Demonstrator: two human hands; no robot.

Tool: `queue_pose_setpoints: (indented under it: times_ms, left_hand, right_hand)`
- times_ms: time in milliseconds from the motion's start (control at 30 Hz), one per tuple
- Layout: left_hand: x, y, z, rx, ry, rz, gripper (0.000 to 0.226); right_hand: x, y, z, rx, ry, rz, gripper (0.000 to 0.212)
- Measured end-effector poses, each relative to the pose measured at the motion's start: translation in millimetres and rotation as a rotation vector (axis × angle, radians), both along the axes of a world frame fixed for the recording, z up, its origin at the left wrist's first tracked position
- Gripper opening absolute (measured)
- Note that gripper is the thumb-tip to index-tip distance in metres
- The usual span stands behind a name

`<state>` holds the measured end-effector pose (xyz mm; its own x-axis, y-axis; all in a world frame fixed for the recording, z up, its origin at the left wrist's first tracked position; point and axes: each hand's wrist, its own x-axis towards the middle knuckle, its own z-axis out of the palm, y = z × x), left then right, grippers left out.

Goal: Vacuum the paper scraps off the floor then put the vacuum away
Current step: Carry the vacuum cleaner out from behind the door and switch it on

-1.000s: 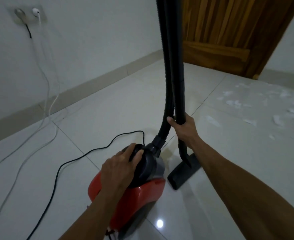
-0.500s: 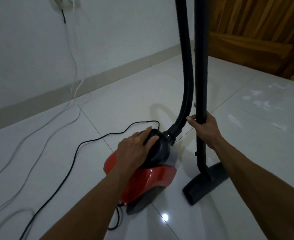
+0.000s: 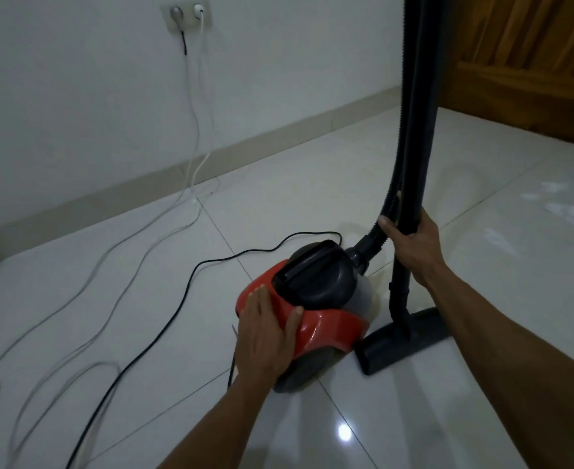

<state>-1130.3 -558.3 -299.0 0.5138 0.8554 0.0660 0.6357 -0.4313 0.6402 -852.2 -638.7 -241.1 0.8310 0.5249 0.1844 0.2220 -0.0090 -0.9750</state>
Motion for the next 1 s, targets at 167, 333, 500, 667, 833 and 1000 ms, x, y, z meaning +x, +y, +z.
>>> queue_pose_setpoints:
  times_ms: [167,333,500,667,833,1000]
  left_hand:
    - [-4.1,-14.9,-23.5,-0.026,0.103,0.068,0.094]
    - [-3.8,-24.7,-26.9,-0.017,0.096,0.154,0.106]
    - [-5.4,-32.7,-24.2,0.021,0.129,0.192,0.105]
    - [-1.0,-34.1,-23.5,0.028,0.173,0.198,0.096]
    - [3.4,-36.3,-28.9,0.07,0.216,0.213,0.089]
    - [6.3,-33.2,-32.2,0.146,0.267,0.192,0.088]
  right_hand:
    - [-6.8,-2.1,-5.2,-0.021,-0.019,-0.023,0.038]
    - [-11.0,-4.6,-6.0,-0.026,-0.054,-0.026,0.034]
    - [-13.9,-5.7,-6.7,-0.019,-0.055,-0.042,0.032]
    - [-12.2,-5.5,-8.7,-0.046,-0.061,-0.053,0.031]
    - [-12.9,-1.2,-12.2,-0.052,-0.055,-0.066,0.031]
    - [-18.1,5.9,-14.4,-0.053,-0.064,-0.073,0.028]
